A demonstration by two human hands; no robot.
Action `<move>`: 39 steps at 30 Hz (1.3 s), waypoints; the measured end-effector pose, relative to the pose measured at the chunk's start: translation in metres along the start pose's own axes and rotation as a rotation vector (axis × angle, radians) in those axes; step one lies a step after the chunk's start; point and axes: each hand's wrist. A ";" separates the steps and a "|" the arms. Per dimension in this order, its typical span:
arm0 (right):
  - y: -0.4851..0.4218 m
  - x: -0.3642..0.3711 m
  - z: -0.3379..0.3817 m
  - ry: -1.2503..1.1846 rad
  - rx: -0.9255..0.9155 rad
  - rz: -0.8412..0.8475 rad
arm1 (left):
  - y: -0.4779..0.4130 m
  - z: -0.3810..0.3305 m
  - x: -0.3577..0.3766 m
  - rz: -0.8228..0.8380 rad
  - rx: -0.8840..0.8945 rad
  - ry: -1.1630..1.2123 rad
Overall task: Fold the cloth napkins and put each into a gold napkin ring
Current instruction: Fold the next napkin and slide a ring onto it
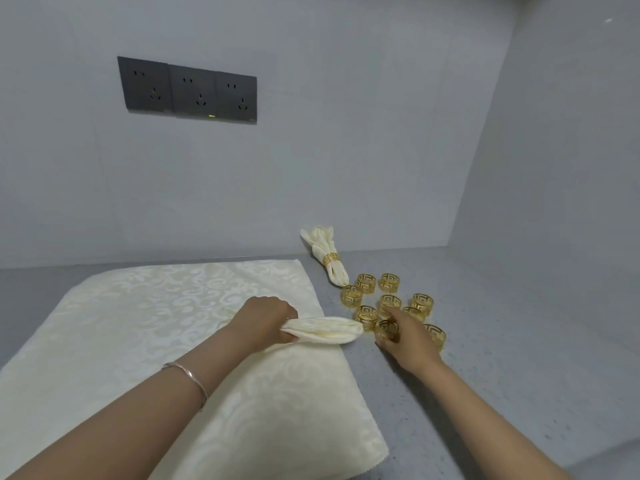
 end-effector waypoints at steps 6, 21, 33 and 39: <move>0.006 -0.021 0.032 -0.586 0.168 -0.136 | 0.011 0.008 -0.012 -0.022 -0.019 -0.023; 0.022 0.016 0.099 -0.551 -0.158 0.295 | 0.047 0.034 -0.023 0.122 -0.036 -0.142; 0.038 0.033 0.116 -0.254 -0.334 0.117 | 0.049 0.025 0.004 0.127 0.065 0.230; 0.037 0.028 0.107 -0.213 -0.275 0.084 | 0.050 0.034 -0.003 0.149 0.037 0.278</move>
Point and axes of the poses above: each hand's wrist, its own y-axis away from the middle knuckle, its own x-axis out of the palm, z = x × y, and after that the axes turned 13 degrees about y, right-handed
